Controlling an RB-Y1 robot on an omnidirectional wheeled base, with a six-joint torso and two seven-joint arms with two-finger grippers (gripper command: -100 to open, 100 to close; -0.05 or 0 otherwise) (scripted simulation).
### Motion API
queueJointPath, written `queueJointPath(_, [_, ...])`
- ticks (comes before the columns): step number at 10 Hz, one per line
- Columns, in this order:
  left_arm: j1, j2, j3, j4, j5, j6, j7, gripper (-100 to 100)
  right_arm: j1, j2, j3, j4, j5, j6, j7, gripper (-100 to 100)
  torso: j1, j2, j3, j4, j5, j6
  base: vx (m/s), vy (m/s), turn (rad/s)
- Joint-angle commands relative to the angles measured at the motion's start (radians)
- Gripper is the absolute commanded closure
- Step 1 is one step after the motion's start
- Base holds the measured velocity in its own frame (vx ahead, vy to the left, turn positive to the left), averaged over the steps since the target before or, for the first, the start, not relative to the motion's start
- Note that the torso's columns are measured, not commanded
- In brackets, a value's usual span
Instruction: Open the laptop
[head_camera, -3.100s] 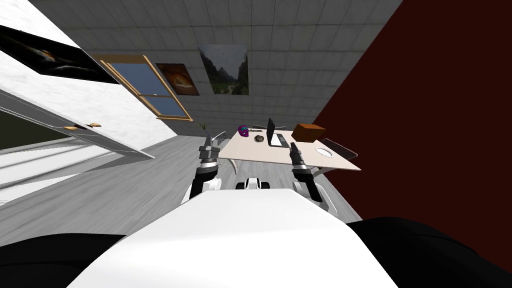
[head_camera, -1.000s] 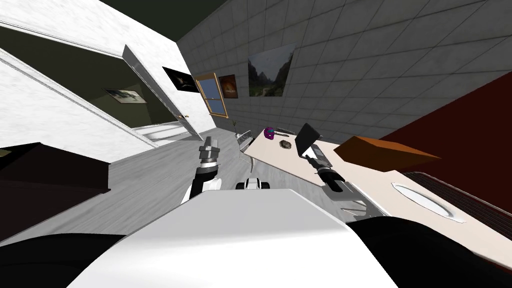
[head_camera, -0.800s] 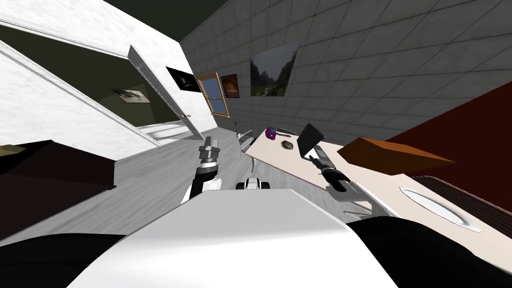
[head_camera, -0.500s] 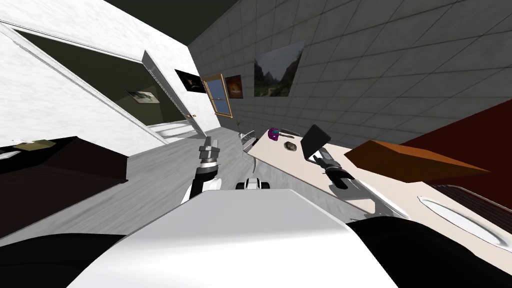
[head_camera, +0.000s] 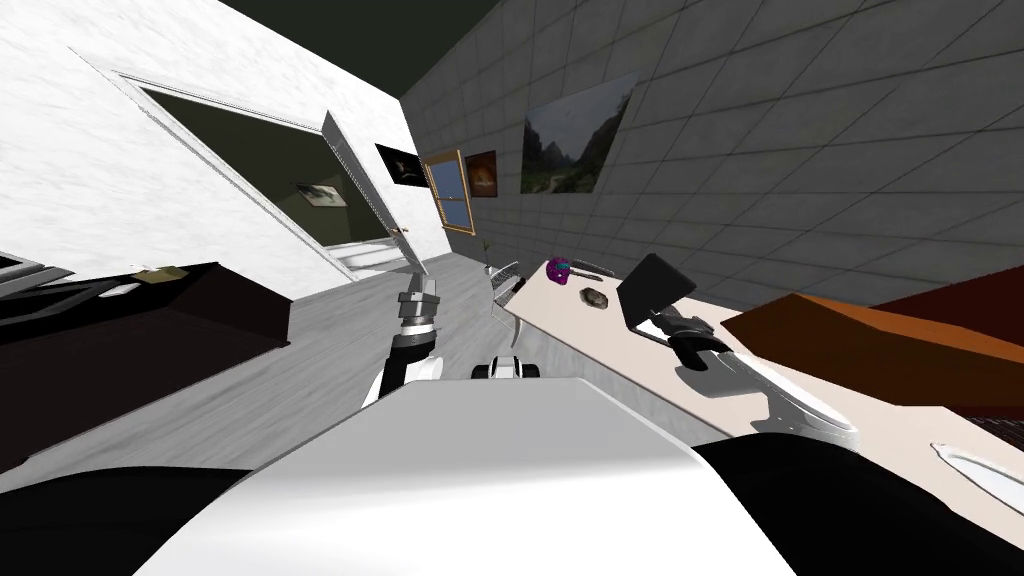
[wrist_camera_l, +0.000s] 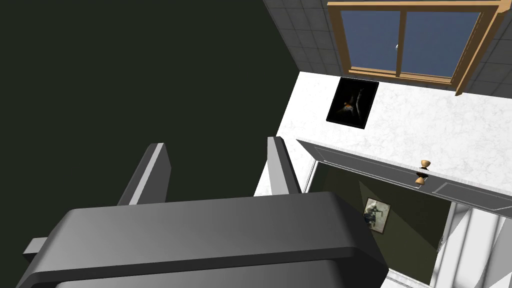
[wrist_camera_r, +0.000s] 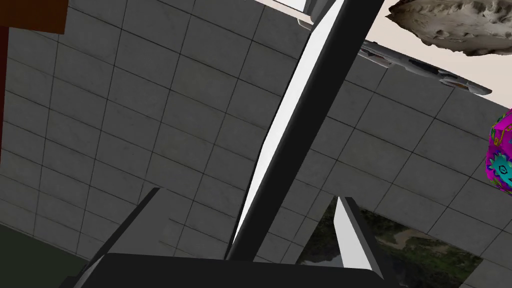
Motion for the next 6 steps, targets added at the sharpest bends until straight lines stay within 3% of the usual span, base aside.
queueJointPath(1, [0.000, 0.000, 0.000, 0.000, 0.000, 0.000, 0.000, 0, 0.011, -0.045, -0.033, 0.043, 0.033, 0.047, 0.019, -100, 0.000, 0.000, 0.000, 0.000, 0.000, 0.000, 0.036, 0.049, 0.166])
queueJointPath(4, [0.000, 0.000, 0.000, 0.000, 0.000, 0.000, 0.000, 0, 0.015, -0.095, -0.057, 0.081, 0.058, 0.094, 0.037, -100, -0.001, 0.001, 0.001, 0.000, 0.000, 0.000, 0.026, 0.035, 0.104])
queueJointPath(6, [0.000, 0.000, 0.000, 0.000, 0.000, 0.000, 0.000, 0, 0.012, -0.087, -0.052, 0.076, 0.052, 0.084, 0.034, -100, -0.001, 0.001, 0.001, 0.000, -0.001, 0.000, 0.007, 0.007, 0.013])
